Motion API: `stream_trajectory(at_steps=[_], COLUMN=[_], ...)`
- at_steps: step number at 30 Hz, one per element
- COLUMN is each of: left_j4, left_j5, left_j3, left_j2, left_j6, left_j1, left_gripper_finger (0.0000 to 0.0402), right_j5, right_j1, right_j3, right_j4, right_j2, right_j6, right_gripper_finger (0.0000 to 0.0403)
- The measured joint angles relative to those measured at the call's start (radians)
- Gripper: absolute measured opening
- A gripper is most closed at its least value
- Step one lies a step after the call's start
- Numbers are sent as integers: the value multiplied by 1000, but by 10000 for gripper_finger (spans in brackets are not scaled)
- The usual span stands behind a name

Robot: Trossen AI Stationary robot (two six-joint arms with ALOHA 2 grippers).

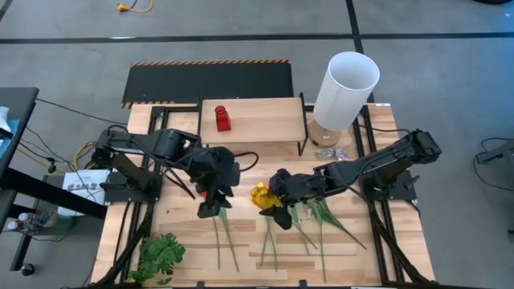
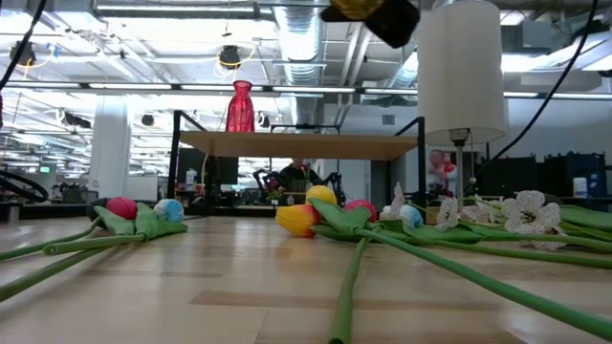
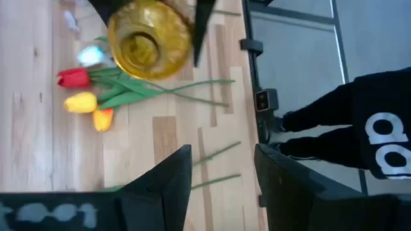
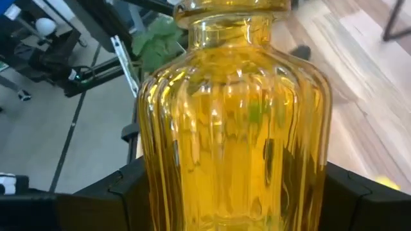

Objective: Pick and place flowers into a vace then onto a shelf
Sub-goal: Put the yellow flower vase on the shelf

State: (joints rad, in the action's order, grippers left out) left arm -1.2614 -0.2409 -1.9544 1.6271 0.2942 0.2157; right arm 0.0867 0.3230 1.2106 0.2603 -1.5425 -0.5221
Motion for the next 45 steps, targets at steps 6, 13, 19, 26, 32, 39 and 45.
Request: stream_trajectory(at_steps=[6, 13, 19, 26, 32, 39, 45], left_j4=[-105, -116, -109, -43, -40, -82, 30], left_j5=[72, 181, 231, 257, 288, 378, 411], left_j3=[-47, -46, -46, -46, -46, 8, 208], left_j2=[-19, -47, -55, -54, -54, -98, -259], left_j6=[1, -42, -83, -114, -78, -40, -1], left_j1=[-2, 0, -1, -5, -4, 29, 41], left_gripper_finger=[158, 158, 158, 158, 158, 158, 157], right_j5=[108, 430, 805, 1051, 1188, 1310, 1323], right_j1=[85, 284, 450, 512, 423, 234, 66], right_j3=[0, 0, 1, 0, 0, -1, 0], right_j4=[192, 320, 379, 440, 419, 390, 391], right_j2=[59, 77, 26, -129, -228, -196, -132], right_j6=[-95, -312, -581, -865, -893, -759, -699], right_gripper_finger=[276, 276, 276, 276, 276, 276, 276])
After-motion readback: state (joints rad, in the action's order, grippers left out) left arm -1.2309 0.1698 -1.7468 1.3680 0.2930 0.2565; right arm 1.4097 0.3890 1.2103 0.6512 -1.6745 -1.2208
